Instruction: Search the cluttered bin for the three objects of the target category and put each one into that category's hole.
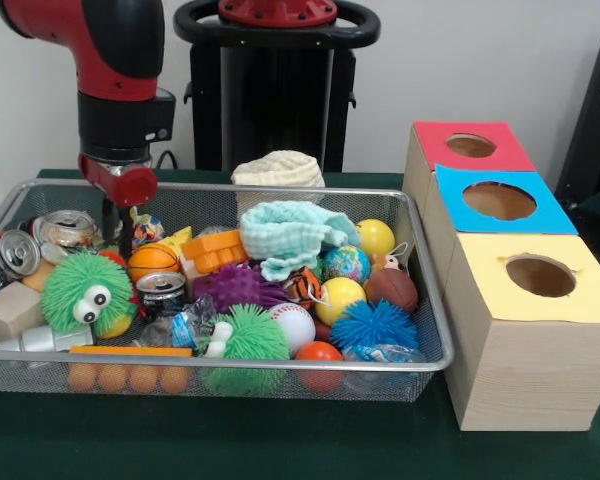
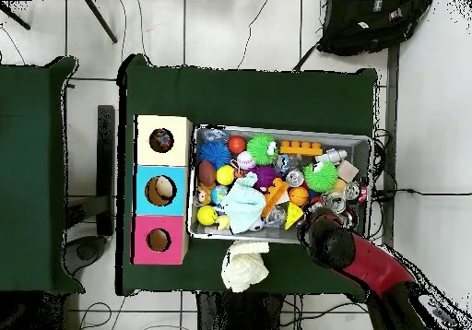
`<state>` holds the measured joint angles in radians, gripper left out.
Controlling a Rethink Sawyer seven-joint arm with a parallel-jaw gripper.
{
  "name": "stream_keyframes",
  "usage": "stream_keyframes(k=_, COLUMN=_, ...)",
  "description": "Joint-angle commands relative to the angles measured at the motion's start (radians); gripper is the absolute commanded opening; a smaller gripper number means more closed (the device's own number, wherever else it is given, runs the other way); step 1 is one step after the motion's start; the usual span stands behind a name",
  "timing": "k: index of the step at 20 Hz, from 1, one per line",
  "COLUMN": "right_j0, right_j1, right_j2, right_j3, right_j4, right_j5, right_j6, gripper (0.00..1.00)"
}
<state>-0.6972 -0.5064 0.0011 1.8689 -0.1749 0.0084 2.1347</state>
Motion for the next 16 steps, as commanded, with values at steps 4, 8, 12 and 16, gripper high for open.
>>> stream_keyframes(k=4, right_j0=-0.055, right_j1=0.025, right_j2=0.18, right_j3=0.023, right_j4=-0.071, right_j5=0.021, right_j6=0.027, gripper=0.0)
stream_keyframes(k=8, right_j0=-0.062, right_j1=0.033, right_j2=0.196, right_j3=0.016, right_j4=-0.077, right_j5=0.07, right_j6=0.013, gripper=0.0)
stream_keyframes(k=12, right_j0=-0.065, right_j1=0.029, right_j2=0.207, right_j3=0.028, right_j4=-0.077, right_j5=0.091, right_j6=0.016, gripper=0.0)
stream_keyframes(k=16, right_j0=-0.063, right_j1=0.02, right_j2=0.2, right_j3=0.026, right_j4=-0.086, right_j5=0.111, right_j6=0.006, gripper=0.0)
